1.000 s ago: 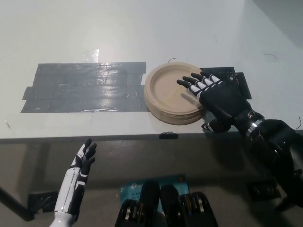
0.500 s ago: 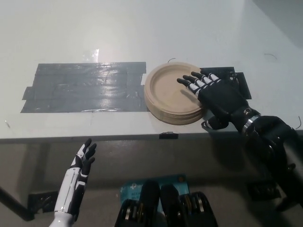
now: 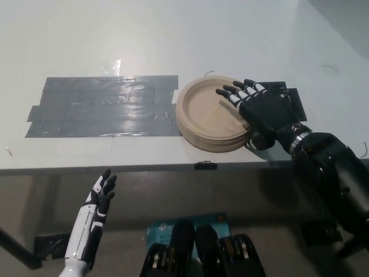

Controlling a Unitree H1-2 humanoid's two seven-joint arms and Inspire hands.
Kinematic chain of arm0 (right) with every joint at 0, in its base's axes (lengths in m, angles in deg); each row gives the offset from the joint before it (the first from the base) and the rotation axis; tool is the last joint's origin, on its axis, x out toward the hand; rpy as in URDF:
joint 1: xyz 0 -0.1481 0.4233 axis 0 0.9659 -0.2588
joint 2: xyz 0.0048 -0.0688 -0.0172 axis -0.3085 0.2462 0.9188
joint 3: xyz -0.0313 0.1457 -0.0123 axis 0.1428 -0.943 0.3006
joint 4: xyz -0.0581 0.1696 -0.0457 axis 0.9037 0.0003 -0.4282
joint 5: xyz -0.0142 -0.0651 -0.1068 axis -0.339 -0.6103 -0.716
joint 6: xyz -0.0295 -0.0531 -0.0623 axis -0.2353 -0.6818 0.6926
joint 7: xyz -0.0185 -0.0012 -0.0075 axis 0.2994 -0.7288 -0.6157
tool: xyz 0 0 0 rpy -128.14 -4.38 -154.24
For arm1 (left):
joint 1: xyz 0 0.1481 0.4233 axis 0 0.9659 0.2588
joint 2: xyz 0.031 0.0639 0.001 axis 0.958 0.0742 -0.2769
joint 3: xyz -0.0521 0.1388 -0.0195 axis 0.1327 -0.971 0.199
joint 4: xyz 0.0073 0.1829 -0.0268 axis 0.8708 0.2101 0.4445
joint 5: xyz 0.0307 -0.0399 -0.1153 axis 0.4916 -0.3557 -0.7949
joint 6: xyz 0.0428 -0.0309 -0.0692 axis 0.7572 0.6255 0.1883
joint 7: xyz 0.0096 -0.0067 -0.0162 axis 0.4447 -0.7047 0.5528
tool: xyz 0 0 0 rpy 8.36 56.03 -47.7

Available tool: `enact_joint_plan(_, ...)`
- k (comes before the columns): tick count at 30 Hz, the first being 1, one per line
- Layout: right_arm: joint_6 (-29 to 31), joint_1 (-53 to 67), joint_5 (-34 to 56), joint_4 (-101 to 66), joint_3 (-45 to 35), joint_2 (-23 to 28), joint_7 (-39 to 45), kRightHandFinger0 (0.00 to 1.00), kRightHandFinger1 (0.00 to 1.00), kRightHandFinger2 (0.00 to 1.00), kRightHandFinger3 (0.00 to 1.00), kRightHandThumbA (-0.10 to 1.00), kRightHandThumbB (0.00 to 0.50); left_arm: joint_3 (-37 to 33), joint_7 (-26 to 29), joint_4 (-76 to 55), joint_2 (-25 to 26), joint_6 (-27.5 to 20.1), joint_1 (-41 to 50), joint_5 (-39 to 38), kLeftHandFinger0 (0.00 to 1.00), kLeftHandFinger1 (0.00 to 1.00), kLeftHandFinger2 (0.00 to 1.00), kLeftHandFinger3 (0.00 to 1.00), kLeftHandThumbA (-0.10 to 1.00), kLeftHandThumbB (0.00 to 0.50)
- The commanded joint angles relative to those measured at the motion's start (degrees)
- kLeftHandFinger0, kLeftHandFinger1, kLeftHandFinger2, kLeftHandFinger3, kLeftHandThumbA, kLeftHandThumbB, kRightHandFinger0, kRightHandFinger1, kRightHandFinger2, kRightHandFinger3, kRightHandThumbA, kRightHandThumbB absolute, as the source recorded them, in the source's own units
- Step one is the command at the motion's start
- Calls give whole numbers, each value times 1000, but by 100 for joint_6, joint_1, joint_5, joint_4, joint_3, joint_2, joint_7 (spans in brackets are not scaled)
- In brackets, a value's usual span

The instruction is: A stack of plates is kept in the middle of the desk close to the robot and the robot grabs the stack with its right hand, picks it up and hands it to a person.

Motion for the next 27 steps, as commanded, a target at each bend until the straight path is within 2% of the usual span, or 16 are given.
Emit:
enact_joint_plan(1, 112, -363, -218, 124, 77, -27, -438, 1000, 1000, 1000, 1000, 1000, 458, -28, -38, -96, 54, -200, -11, -12, 1000, 1000, 1000, 1000, 1000, 0)
enact_joint_plan(8, 143, -510, -233, 369, 204, -58, -472, 1000, 1000, 1000, 1000, 1000, 461, -35, -36, -69, 55, -161, -70, 22, 1000, 1000, 1000, 1000, 1000, 0)
enact_joint_plan(10, 159, -518, -230, 419, 238, -62, -543, 1000, 1000, 1000, 1000, 1000, 477, -41, -39, -60, 76, -170, -102, 55, 1000, 1000, 1000, 1000, 1000, 0)
enact_joint_plan(14, 109, -433, -296, 402, 331, -82, -543, 1000, 1000, 1000, 1000, 1000, 461, -48, -78, -72, 87, -152, -137, 9, 1000, 1000, 1000, 1000, 1000, 0)
enact_joint_plan(18, 325, -363, -331, 572, 470, -164, -781, 1000, 1000, 1000, 1000, 975, 484, -39, -87, -71, 107, -159, -128, -4, 1000, 1000, 1000, 1000, 1000, 0)
enact_joint_plan(19, 415, -363, -344, 632, 504, -172, -890, 1000, 1000, 1000, 1000, 927, 478, -41, -85, -62, 113, -180, -132, 5, 1000, 1000, 1000, 1000, 1000, 0)
enact_joint_plan(21, 878, -424, -685, 1052, 822, -195, -1767, 1000, 1000, 1000, 1000, 771, 500, -45, -84, -44, 118, -207, -134, 13, 1000, 1000, 1000, 1000, 1000, 0)
enact_joint_plan(24, 1044, -572, -1221, 1603, 1302, -231, -2701, 1000, 1000, 1000, 1000, 689, 500, -34, -97, -46, 96, -164, -141, -32, 1000, 1000, 1000, 1000, 1000, 0)
enact_joint_plan(25, 976, -689, -1578, 2129, 1644, -311, -3483, 972, 982, 1000, 1000, 584, 500, -32, -98, -46, 77, -145, -135, -48, 1000, 1000, 1000, 1000, 1000, 0)
enact_joint_plan(26, 956, -734, -1691, 2461, 1787, -382, -3894, 804, 801, 848, 987, 435, 472, -34, -97, -53, 69, -142, -121, -51, 1000, 1000, 1000, 1000, 1000, 0)
enact_joint_plan(27, 945, -769, -1773, 2802, 1930, -459, -4304, 688, 716, 784, 909, 374, 480, -38, -98, -67, 60, -141, -95, -52, 1000, 1000, 1000, 1000, 1000, 0)
